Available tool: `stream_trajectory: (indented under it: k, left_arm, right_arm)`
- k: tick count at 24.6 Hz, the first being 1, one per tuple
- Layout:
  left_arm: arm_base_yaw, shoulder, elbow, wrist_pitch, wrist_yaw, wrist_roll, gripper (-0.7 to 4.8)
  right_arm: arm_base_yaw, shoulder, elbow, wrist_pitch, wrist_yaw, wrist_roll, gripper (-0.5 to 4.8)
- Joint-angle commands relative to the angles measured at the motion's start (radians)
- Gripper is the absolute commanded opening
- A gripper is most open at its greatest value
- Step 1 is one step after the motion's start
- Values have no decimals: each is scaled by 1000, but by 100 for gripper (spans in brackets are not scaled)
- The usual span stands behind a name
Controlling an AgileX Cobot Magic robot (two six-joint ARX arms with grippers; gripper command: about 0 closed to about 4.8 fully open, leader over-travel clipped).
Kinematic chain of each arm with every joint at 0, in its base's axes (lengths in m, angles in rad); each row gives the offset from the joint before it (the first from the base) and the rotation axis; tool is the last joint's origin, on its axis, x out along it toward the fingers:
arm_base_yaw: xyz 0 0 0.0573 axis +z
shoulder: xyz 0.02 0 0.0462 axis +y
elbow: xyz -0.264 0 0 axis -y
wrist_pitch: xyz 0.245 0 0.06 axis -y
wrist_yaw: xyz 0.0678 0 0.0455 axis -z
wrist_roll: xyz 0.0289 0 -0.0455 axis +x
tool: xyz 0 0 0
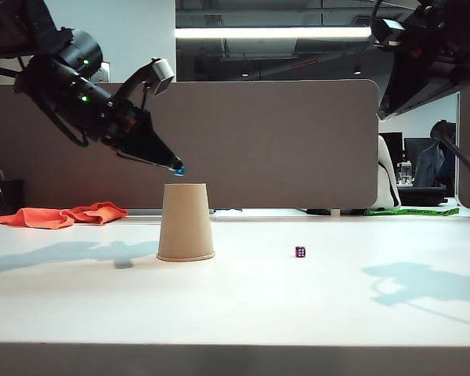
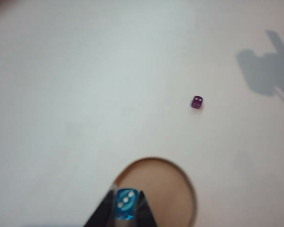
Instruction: Throw the dice onto the paper cup, compare its value with the values of the other dice on the table, place the die with the higher value on the paper cup, and take no action if both dice have the same value.
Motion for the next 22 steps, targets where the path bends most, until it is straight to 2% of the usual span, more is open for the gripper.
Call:
stream_trajectory:
  k: [1,10,13,22]
  left_arm:
    - [-23,-12,0,-13,12,18,17]
    - [-35,-16,0,-21,-16,45,17]
    - [-37,-15,0,-29,-39,95,19]
    - [-39,-15,0,-62,-43,105,26]
  right_arm:
    - [0,-1,4,-18,-3,2,-1]
    - [0,-1,4,-35,-3,2,-1]
    - [0,-2,4,-35,-3,2,-1]
    - [0,-2,4,-35,-3,2,-1]
